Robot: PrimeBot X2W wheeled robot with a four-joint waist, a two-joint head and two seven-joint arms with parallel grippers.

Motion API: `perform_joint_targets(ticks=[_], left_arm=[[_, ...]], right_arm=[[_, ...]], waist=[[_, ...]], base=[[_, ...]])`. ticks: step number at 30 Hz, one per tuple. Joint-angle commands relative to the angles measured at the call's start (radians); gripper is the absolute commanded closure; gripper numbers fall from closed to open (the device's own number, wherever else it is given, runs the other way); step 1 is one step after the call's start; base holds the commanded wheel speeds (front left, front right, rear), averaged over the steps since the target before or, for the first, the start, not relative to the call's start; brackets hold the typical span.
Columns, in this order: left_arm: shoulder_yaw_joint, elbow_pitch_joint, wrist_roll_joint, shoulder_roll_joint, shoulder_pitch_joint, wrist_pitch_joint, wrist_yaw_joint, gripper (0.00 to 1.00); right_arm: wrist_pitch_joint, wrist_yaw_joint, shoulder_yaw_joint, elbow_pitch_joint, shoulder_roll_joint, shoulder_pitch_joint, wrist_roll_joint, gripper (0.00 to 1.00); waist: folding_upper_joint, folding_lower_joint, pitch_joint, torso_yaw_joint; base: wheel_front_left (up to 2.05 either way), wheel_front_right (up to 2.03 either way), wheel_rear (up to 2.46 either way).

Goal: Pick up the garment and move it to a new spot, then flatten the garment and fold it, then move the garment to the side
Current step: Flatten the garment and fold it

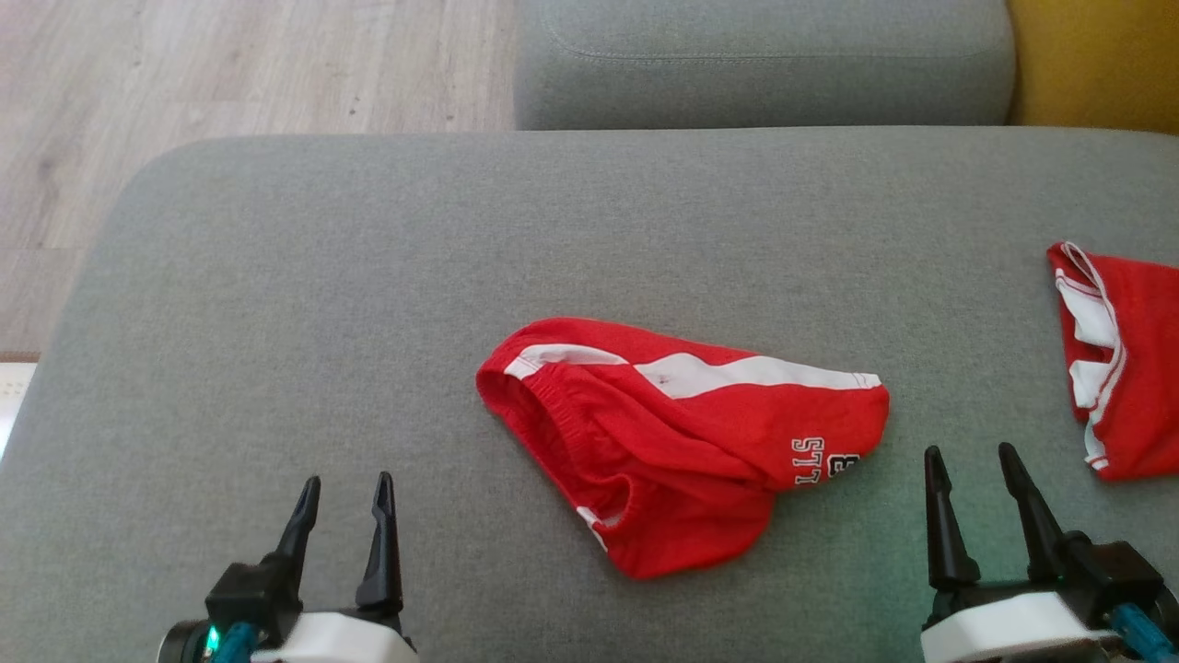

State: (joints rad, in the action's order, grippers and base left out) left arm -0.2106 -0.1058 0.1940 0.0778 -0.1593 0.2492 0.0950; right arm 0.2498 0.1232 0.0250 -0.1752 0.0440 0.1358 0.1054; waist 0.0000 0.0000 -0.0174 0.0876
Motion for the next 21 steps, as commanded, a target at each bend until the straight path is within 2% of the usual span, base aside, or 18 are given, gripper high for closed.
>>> perform_joint_targets(ticks=[1,7,10,13,15,18,21], left_arm=[[0.04,0.028,-0.007,-0.011,0.05,0.013,-0.009,0.0],[0.006,0.024,0.026,-0.023,0.113,0.013,-0.042,0.0],[-0.043,-0.034,0.096,-0.026,0.183,0.007,-0.052,0.0],[-0.105,-0.09,0.25,-0.027,0.271,-0.057,-0.023,0.0],[-0.139,-0.135,0.327,-0.027,0.328,-0.112,0.014,0.0],[-0.167,-0.184,0.415,-0.027,0.394,-0.163,0.063,0.0],[-0.18,-0.223,0.454,-0.027,0.429,-0.193,0.102,0.0]], right_arm=[[0.012,0.008,-0.027,0.028,0.006,-0.023,0.006,0.0],[0.012,0.008,-0.032,0.035,0.006,-0.036,0.005,0.0],[0.012,0.008,-0.039,0.039,0.006,-0.049,0.006,0.0],[0.012,0.008,-0.051,0.041,0.006,-0.062,0.01,0.0],[0.012,0.008,-0.057,0.04,0.006,-0.069,0.013,0.0],[0.012,0.008,-0.059,0.036,0.006,-0.078,0.02,0.0],[0.012,0.008,-0.056,0.032,0.006,-0.08,0.026,0.0]], waist=[[0.0,0.0,-0.004,-0.005],[0.0,0.0,-0.026,-0.021],[0.0,0.0,-0.045,-0.036],[0.0,0.0,-0.065,-0.056],[0.0,0.0,-0.077,-0.072],[0.0,0.0,-0.089,-0.099],[0.0,0.0,-0.094,-0.121]], base=[[0.0,0.0,0.0],[0.0,0.0,0.0],[0.0,0.0,0.0],[0.0,0.0,0.0],[0.0,0.0,0.0],[0.0,0.0,0.0],[0.0,0.0,0.0]])
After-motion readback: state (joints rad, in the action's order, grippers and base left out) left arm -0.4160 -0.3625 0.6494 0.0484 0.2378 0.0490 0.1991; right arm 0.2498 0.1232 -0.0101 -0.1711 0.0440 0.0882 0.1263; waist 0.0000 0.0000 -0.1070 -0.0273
